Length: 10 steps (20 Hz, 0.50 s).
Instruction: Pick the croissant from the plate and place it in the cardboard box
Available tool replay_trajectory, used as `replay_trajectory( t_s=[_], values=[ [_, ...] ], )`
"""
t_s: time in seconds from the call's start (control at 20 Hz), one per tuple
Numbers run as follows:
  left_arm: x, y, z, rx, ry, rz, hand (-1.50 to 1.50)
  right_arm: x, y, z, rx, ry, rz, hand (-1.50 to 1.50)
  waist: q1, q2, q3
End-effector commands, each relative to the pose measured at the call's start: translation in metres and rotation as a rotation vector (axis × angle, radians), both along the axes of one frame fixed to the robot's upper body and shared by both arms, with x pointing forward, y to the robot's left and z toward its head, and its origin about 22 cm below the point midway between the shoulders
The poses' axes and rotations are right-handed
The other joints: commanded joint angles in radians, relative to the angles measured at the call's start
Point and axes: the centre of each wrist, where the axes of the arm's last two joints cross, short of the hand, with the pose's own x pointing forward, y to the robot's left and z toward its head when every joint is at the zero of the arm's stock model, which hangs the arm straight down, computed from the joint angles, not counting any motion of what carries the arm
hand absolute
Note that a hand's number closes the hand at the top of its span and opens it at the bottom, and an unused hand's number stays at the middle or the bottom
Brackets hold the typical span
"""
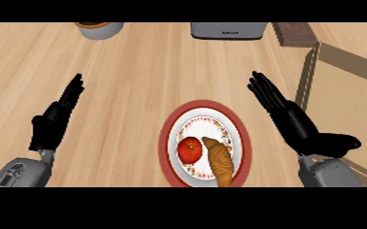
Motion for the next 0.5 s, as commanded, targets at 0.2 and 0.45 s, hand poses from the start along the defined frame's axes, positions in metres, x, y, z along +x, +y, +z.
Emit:
replay_trajectory(
  t_s=[0.2, 0.45],
  values=[
    [-0.013, 0.015, -0.010, 0.101, 0.036, 0.080, 0.00, -0.041, -0.085, 0.032, -0.223, -0.495, -0.312, -1.50, -0.126, 0.009, 0.029],
    [-0.022, 0.022, -0.015, 0.103, 0.079, 0.096, 0.00, -0.076, -0.141, 0.004, -0.331, -0.595, -0.825, -1.50, -0.153, 0.022, 0.033]
  ],
)
